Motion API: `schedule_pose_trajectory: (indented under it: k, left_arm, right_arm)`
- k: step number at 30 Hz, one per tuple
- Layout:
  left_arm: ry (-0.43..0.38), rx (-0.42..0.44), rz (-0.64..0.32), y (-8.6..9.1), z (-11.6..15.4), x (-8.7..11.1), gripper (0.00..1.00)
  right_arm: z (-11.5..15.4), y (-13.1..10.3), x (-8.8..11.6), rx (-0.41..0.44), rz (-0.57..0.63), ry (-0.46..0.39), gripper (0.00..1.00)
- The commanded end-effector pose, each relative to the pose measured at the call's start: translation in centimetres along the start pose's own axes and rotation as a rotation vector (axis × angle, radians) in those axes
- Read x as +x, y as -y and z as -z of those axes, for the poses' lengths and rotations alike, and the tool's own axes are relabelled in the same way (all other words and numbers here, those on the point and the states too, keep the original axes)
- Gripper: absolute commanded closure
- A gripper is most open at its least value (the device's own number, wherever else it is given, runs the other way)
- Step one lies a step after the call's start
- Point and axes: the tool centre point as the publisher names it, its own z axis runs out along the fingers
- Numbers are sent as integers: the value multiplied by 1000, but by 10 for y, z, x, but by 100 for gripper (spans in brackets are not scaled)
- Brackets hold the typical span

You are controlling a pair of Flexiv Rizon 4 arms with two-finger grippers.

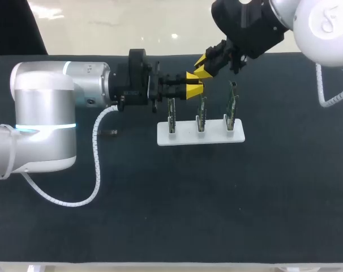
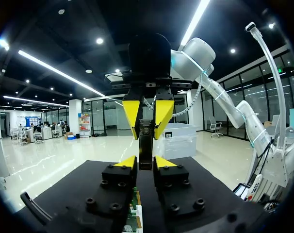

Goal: Pick up the optical module with the left hand, and insert it into the network port with the right hand.

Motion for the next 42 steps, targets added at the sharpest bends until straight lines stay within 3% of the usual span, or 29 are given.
schedule_pose_trajectory:
  k: [1, 12, 19, 32, 42]
  left_arm:
    - [1, 0, -1, -1, 0, 0, 0]
    - [-28, -7, -7, -1, 8, -2, 0]
    - [-170, -45, -19, -9, 50, -15, 0]
    - [-415, 14, -19, -27, 125, -28, 0]
    - [-492, 38, -22, -34, 168, -35, 0]
  right_arm:
    - [0, 0, 0, 1, -2, 1, 100]
    - [0, -1, 1, 0, -6, 5, 100]
    - [0, -1, 1, 0, -8, 3, 100]
    - [-4, 2, -1, -1, -6, 8, 100]
    - [-10, 3, -5, -4, -2, 16, 100]
